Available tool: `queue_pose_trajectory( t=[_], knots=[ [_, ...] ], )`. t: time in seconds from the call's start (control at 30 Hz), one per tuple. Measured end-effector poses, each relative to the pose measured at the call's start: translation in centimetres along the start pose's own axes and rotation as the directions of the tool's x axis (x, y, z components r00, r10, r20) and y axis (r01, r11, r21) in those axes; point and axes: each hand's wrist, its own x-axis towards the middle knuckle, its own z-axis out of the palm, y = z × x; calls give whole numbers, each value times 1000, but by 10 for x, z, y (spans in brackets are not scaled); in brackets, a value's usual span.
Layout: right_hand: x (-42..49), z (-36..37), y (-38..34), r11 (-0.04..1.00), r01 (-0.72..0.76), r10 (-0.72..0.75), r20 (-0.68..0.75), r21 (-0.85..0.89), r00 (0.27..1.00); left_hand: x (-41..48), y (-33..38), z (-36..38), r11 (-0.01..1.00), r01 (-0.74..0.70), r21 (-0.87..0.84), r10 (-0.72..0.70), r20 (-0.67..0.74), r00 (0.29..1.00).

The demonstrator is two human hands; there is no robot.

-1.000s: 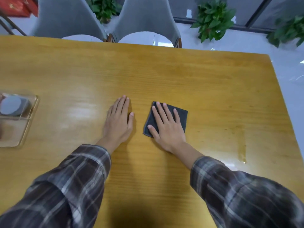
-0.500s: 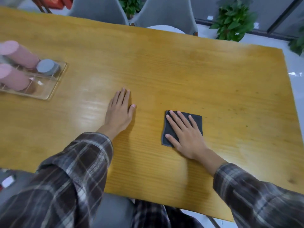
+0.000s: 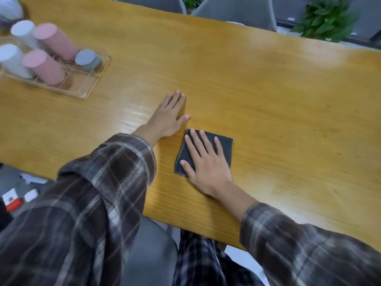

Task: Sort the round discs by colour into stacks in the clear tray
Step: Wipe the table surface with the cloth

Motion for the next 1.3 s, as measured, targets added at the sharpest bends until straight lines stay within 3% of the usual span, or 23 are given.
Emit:
queue_pose_trajectory(
  t=[0.23,0.43,0.63,0.8,0.97,1.17,1.3],
  knots=[
    [-53,-4,39,996,81,-80,27,-46,996,-1,0,7,1000,0,13,0,-11,1000],
    [-76,-14,95,996,-85,85,9,-39,996,3,-1,12,999,2,36,-2,1,1000],
    [-22,-8,67,977,-215,214,-35,-15,976,3,4,10,996,42,74,-44,19,999],
    [-17,-2,17,998,-70,70,-22,3,997,1,6,8,997,38,69,-38,5,999],
    [-63,-3,42,1000,30,-30,7,1,1000,-2,7,11,997,48,62,-45,-37,998],
    [-101,-15,100,993,-117,118,-22,28,993,-3,30,25,992,123,40,-109,-249,962],
    [-113,-19,136,966,-255,258,-63,46,964,11,52,23,994,-14,105,43,-283,958]
  ],
)
